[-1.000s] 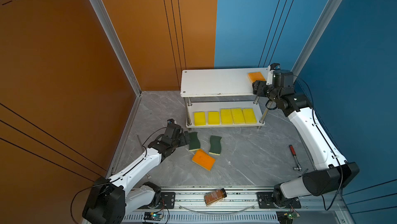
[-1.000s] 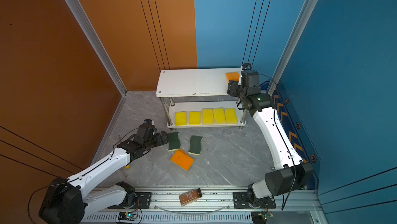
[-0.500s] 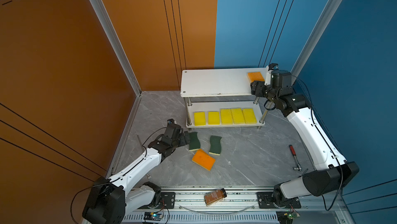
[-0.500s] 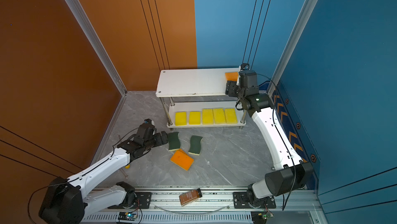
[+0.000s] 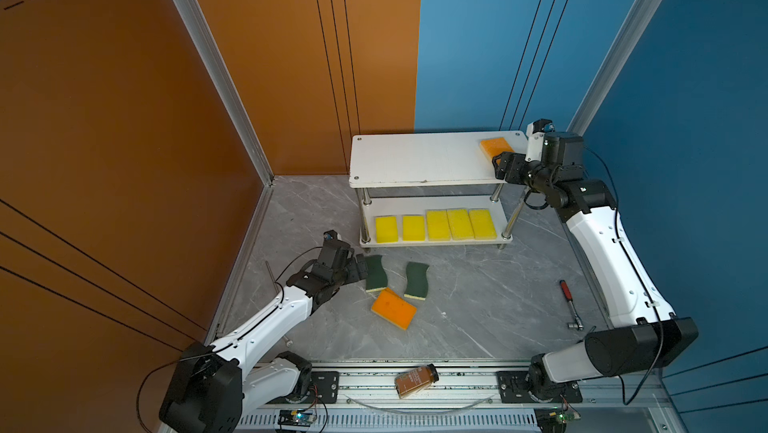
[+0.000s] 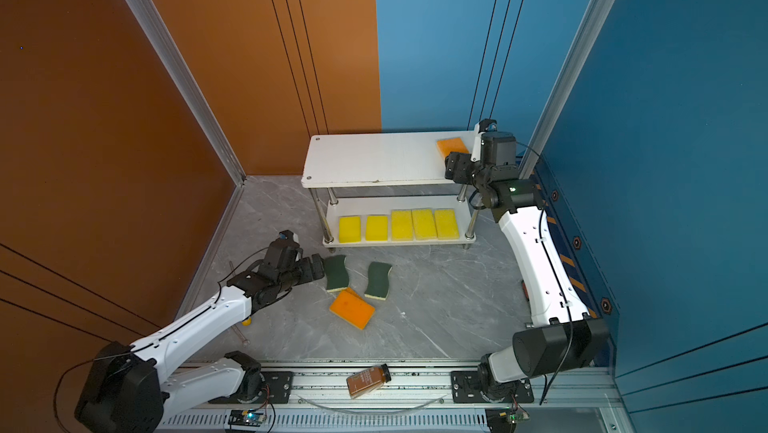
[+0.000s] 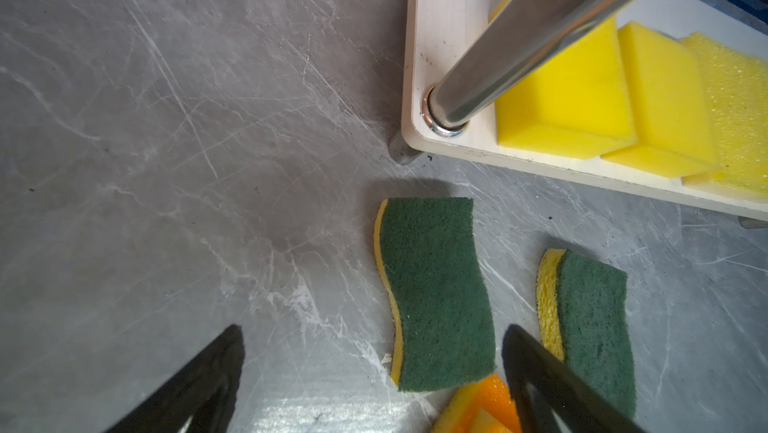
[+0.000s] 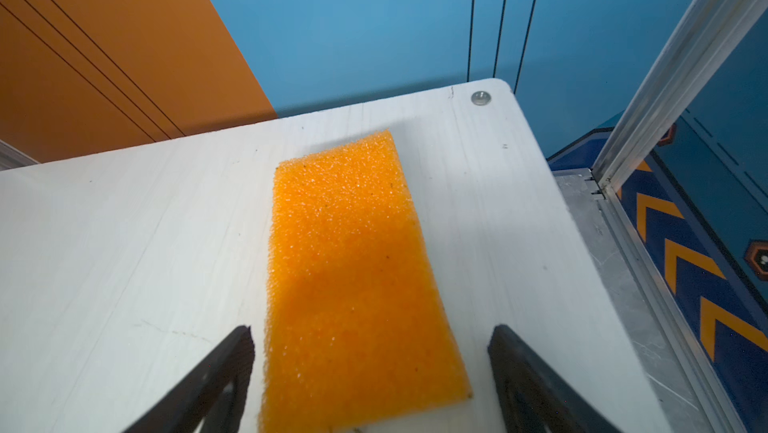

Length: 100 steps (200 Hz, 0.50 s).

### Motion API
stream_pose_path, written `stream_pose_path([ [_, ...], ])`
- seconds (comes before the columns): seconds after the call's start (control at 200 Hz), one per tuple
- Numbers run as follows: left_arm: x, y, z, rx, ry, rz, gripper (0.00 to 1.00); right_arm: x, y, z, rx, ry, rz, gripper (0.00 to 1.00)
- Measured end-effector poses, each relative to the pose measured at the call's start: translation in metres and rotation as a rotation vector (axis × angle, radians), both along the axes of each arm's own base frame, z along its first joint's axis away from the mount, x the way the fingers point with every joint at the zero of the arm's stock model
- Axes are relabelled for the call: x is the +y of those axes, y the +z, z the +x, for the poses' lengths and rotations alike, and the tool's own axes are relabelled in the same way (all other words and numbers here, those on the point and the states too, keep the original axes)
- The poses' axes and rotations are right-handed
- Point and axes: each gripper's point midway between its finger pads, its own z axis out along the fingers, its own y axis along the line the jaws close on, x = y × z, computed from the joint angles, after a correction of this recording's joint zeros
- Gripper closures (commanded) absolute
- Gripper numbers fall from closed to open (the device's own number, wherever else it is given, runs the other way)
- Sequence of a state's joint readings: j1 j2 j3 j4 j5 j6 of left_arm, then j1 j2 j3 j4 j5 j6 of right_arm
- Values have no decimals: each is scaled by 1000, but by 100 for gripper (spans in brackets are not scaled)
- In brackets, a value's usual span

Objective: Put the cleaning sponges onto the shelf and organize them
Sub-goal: 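Open the right gripper and release the orange sponge on the top shelf, then raise the right gripper off the shelf and swing it down toward the table sponges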

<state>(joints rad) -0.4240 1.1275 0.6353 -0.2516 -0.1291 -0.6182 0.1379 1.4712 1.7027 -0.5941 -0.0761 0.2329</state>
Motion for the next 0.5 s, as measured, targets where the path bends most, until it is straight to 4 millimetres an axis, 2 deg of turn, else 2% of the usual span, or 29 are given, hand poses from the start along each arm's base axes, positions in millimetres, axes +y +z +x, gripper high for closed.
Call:
stream_pose_path([
  [0.235, 0, 0, 0, 0, 0, 0, 2, 9, 11, -6, -15, 69, 24, 12],
  [0.501, 0, 5, 0, -15, 1, -7, 2, 12, 7, -9, -1, 89, -8, 12],
])
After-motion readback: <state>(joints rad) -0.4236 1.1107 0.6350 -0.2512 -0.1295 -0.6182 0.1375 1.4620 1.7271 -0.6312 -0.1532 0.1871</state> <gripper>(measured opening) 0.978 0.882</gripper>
